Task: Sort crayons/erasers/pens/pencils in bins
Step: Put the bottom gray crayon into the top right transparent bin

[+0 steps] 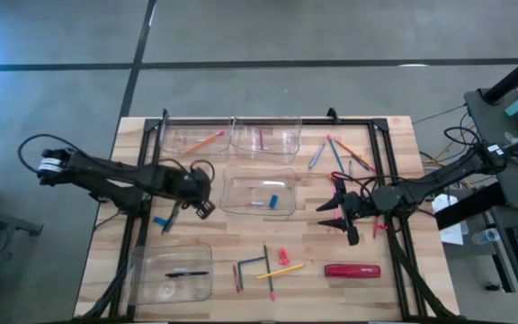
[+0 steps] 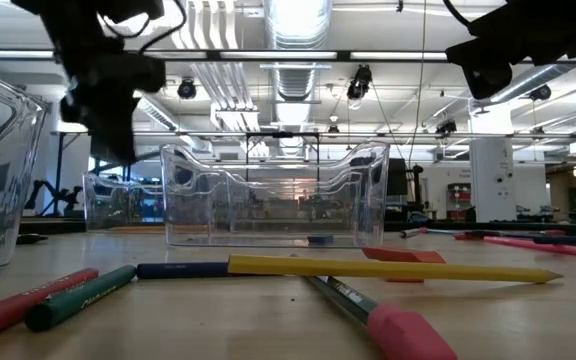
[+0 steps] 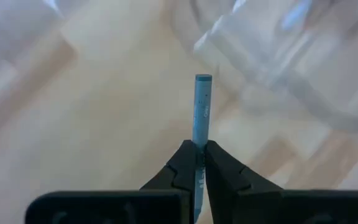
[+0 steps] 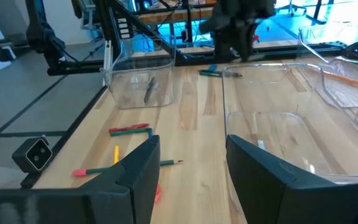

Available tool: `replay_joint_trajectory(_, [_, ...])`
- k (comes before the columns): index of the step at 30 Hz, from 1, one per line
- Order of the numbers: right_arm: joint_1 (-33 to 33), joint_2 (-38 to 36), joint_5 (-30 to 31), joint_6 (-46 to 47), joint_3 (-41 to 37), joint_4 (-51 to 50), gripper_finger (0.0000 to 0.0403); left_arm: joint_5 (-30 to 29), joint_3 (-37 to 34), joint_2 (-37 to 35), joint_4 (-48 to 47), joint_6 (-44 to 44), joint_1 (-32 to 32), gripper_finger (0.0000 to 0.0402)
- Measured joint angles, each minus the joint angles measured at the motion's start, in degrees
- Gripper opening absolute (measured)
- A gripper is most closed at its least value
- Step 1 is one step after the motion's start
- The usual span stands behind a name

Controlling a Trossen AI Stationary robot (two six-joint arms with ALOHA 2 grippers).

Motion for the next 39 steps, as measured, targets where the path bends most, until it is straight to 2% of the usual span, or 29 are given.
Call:
replay_joint_trajectory(5, [-0.02,0.01,1.67,-0.11,0.0,0.62,0.0173,-5.09,3.97,-1.1,2.11,7.26,4.05,0.0002])
replay_joint_trajectory(11, [-0.02,0.02,1.99,-0.38,0.0,0.75,0.0173,-2.55,7.68,1.81,12.24,19.19,9.88,0.0002])
replay_joint_trajectory(16, [-0.02,0.0,2.01,-0.6,0.0,0.75,0.0173,-0.12,12.07,7.52,16.04,26.45,15.59,0.0001])
replay_joint_trajectory(23, [-0.02,0.02,2.01,-1.64,0.0,0.74,0.0173,3.23,21.01,19.03,22.88,37.29,23.38,0.0001])
replay_joint_trajectory(29, [-0.02,0.02,2.01,-1.64,0.0,0.73,0.0173,7.54,31.38,29.71,23.87,39.86,28.56,0.0001])
replay_joint_trajectory(34, [-0.02,0.0,1.99,-1.64,0.0,0.49,0.0173,11.13,35.67,37.2,23.53,39.79,30.32,0.0003])
replay_joint_trajectory(39, [-0.02,0.02,1.98,-1.66,0.0,-0.3,0.0173,11.28,36.36,41.31,25.0,39.55,30.6,0.0045])
